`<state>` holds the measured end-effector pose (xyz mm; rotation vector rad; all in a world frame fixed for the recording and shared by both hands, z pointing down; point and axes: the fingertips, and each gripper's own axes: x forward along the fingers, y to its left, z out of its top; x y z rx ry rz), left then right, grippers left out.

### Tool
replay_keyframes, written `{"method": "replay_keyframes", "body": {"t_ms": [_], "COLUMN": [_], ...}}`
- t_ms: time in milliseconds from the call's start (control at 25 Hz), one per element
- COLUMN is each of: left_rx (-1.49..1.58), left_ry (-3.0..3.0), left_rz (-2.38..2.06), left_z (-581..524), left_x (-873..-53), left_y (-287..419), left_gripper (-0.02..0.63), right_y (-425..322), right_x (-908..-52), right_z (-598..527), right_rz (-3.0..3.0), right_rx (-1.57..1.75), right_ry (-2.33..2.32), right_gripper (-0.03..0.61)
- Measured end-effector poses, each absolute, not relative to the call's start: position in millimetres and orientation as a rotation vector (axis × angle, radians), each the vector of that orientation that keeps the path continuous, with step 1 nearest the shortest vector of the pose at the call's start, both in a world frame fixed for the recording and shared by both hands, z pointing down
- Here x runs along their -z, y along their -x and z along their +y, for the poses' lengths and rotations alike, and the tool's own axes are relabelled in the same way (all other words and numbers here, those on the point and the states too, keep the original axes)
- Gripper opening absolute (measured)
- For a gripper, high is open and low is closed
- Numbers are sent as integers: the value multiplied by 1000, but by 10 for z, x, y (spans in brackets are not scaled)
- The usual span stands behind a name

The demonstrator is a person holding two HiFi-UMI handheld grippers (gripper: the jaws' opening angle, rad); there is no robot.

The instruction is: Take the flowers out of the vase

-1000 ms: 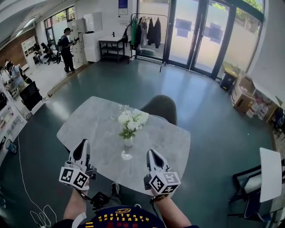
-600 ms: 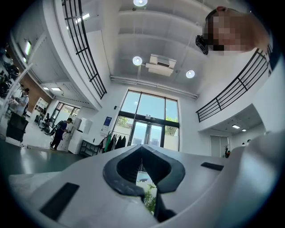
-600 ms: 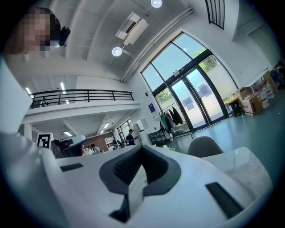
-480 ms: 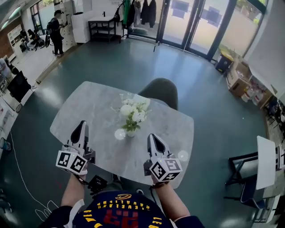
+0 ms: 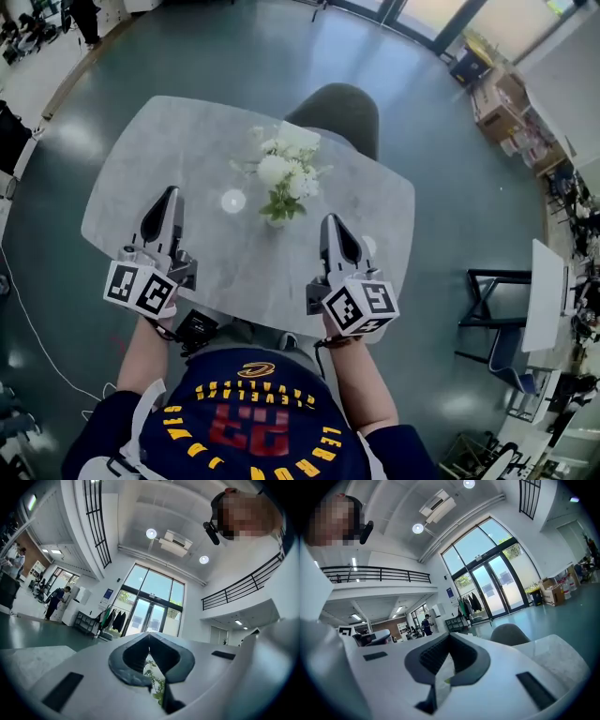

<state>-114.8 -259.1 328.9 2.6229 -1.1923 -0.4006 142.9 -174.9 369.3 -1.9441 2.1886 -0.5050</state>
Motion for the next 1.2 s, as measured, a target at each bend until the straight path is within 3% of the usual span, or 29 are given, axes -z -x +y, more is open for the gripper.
{"method": "replay_keyframes", "body": {"t_ms": [640, 800, 920, 960, 1080, 1200], "left_rx": [304, 234, 173, 149, 81, 60], "left_ry": [-2565, -2568, -2570, -2567, -2535, -2525], "left_rz": [-1144, -1145, -1150, -1161, -1174, -1142], "left_z": [-3051, -2980, -2962, -2962, -2978, -2983], "left_x": [-3790, -3898, -4060, -4118, -4286, -4373], "left_y": [1122, 1041, 1005, 1003, 971, 919], "left_gripper": [3, 3, 5, 36, 235, 261], "right_y": [-1297, -1359, -1387, -1390, -1398, -1360], "right_x": [-4444, -4619, -4778, -4827, -4955, -5048], "right_z": [-2115, -2196, -2261, -2272, -2292, -2345], "right_rz": [2241, 2249, 2238, 2235, 2237, 2257], "right_rx": [734, 776, 811, 823, 864, 903], "right_ry": [1980, 1962, 1964, 1963, 1950, 1925], "right_gripper": [11, 68, 151, 176, 259, 279]}}
